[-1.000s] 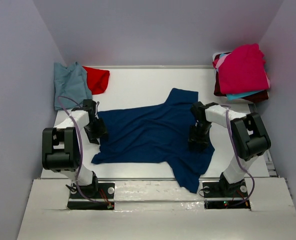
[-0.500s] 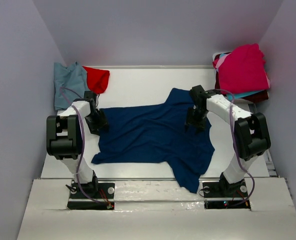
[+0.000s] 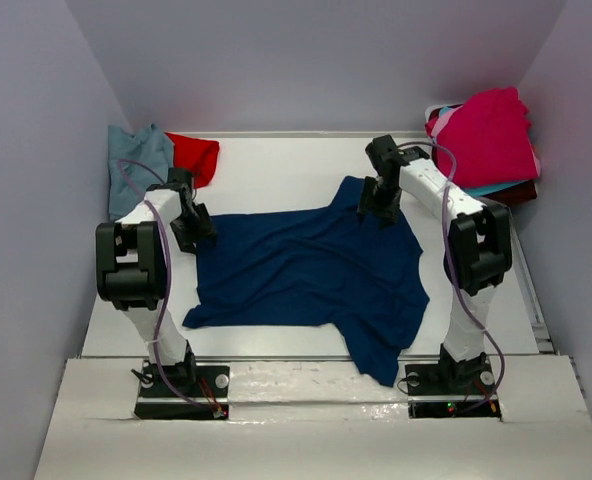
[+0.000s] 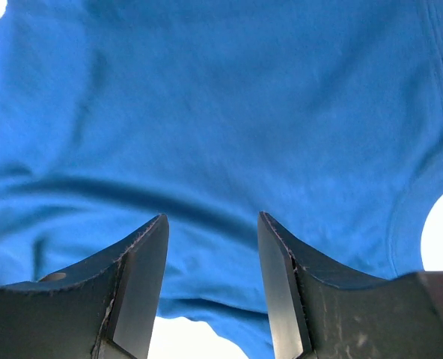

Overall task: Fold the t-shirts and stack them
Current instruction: Flatten the tshirt out

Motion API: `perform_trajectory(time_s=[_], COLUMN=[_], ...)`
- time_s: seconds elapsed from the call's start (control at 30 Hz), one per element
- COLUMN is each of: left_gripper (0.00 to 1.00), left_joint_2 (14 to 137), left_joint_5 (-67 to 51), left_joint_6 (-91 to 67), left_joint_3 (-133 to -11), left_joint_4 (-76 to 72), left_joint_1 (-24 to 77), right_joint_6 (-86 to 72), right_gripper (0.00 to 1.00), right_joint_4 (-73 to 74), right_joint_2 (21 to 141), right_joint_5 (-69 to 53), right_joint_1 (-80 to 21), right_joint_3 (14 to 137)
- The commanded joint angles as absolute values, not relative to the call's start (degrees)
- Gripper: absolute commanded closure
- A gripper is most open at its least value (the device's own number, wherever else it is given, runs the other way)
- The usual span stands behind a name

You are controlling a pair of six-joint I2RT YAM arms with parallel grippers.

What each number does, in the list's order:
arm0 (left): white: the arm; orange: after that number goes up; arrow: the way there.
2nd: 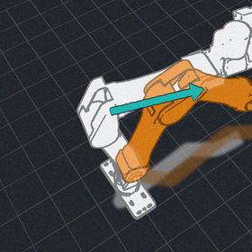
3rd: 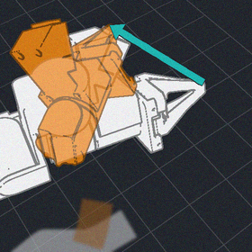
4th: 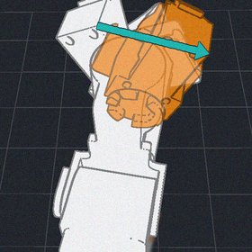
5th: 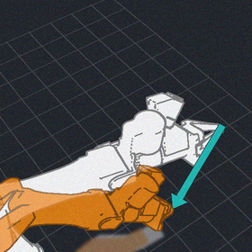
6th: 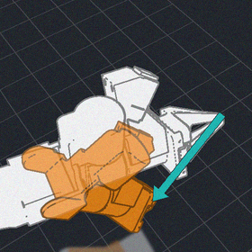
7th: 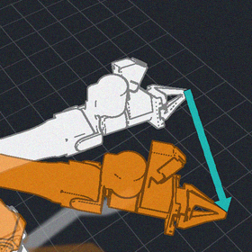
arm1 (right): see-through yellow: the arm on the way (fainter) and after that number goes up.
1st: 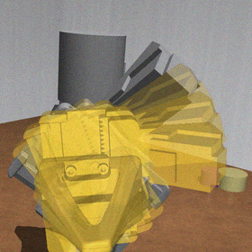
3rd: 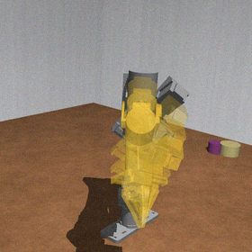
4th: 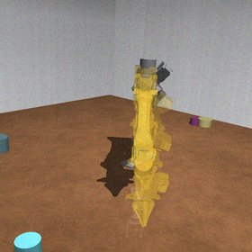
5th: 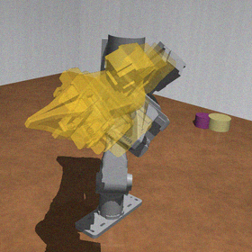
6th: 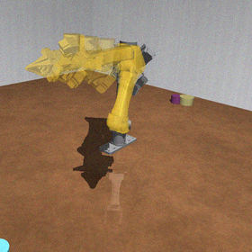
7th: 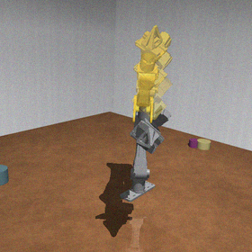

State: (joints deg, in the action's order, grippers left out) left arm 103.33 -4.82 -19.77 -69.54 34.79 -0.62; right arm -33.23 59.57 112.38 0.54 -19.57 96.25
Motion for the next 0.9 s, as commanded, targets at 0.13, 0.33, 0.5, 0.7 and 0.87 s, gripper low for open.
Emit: perform_trajectory(time_s=[0.13,0.33,0.5,0.7,0.87], left_gripper=[0.39,0.39,0.39,0.39,0.39], left_joint_2=[103.7,102.0,102.0,104.0,104.7], left_joint_5=[-1.7,-1.2,-2.2,-3.1,-3.4], left_joint_6=[-18.6,-18.5,-17.9,-18.5,-18.5], left_joint_3=[-76.5,-77.8,-79.2,-81.6,-84.2], left_joint_4=[37.6,38.2,38.0,38.3,39.1], left_joint_1=[-1.0,-1.0,-0.3,3.4,5.6], right_joint_6=[-34.8,-35.1,-35.0,-34.7,-34.2], right_gripper=[0.43,0.44,0.47,0.52,0.65], right_joint_4=[60.3,61.1,62.0,60.8,60.1], right_joint_2=[122.9,129.1,134.5,138.9,140.7], right_joint_5=[5.8,6.3,6.9,6.9,6.9], right_joint_1=[-16.4,-13.2,-12.7,-12.1,-11.1], right_joint_3=[114.4,124.7,131.0,132.0,131.7])
